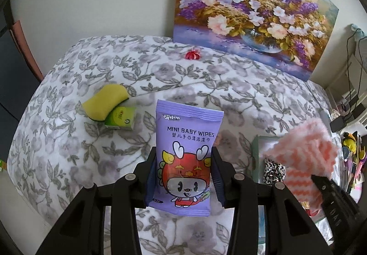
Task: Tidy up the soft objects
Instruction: 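Carry the towel and wipes packet over the tray and open both grippers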
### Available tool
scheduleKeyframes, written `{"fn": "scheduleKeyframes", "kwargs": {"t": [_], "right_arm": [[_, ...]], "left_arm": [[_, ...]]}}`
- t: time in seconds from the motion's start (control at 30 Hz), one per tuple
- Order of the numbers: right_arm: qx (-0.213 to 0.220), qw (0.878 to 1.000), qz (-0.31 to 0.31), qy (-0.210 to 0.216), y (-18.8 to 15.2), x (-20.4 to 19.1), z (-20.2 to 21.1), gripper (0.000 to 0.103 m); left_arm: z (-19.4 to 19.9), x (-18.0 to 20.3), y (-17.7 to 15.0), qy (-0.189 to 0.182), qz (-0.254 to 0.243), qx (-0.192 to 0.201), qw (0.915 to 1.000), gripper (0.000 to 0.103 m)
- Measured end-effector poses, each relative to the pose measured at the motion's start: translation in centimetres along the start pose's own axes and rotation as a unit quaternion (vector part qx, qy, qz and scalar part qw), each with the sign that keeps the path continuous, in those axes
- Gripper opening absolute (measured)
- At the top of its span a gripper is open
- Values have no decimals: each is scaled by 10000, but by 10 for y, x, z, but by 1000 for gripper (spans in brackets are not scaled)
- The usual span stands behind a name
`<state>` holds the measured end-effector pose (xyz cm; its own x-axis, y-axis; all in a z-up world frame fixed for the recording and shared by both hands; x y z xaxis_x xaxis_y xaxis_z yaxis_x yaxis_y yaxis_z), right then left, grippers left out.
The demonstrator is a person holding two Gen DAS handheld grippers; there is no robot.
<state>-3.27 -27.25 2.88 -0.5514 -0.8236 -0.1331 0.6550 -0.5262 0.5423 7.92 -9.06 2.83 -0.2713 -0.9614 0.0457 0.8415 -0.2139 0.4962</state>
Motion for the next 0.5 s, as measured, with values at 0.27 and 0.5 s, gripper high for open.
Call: {"fn": "scheduleKeyframes", "kwargs": {"t": [0.27,0.5], "right_arm": [[26,9975,-633,-304,3,64,3,17],[-74,9926,-1134,-420,-2,113,-3,17]], "left_arm": [[3,52,-12,-177,-480,-10,9987,45],[-1,105,-29,-445,-948,-101,9945,45]]}}
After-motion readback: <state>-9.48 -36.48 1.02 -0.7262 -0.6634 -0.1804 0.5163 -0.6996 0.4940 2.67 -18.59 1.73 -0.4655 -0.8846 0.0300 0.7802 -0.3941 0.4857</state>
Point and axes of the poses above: each gripper's, at about its wrist camera, not at the fingertips, and z roughly against the way its jaws point, x to its right, y to its top, the point moved 4 cm from there along -z, roughly the way its jaws point, and after that the axes turned 2 degrees about y, right-handed, at the moved point
